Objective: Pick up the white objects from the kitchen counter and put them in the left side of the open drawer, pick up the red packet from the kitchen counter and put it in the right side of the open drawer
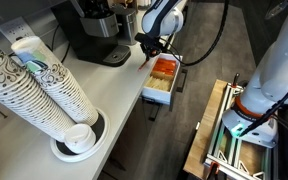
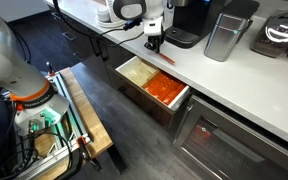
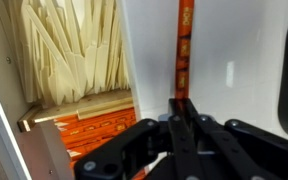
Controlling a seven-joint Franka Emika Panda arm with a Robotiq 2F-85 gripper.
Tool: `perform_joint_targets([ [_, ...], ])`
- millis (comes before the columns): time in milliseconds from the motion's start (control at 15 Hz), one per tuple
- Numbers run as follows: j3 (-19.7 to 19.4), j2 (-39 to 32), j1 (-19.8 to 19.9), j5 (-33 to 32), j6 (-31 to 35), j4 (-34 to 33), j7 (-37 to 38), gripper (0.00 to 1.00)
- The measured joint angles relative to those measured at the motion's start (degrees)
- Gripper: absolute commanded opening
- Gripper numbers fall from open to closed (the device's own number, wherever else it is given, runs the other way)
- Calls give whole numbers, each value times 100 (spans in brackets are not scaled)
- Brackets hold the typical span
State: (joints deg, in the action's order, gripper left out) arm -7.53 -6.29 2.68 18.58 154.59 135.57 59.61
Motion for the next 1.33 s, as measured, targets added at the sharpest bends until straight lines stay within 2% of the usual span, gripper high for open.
perform_joint_targets([
  [467, -354, 22, 366, -25, -119, 30, 558, 6],
  [933, -595, 237, 790, -59, -731, 317, 380, 6],
  [1333, -676, 111, 930, -168, -1013, 419, 389, 6],
])
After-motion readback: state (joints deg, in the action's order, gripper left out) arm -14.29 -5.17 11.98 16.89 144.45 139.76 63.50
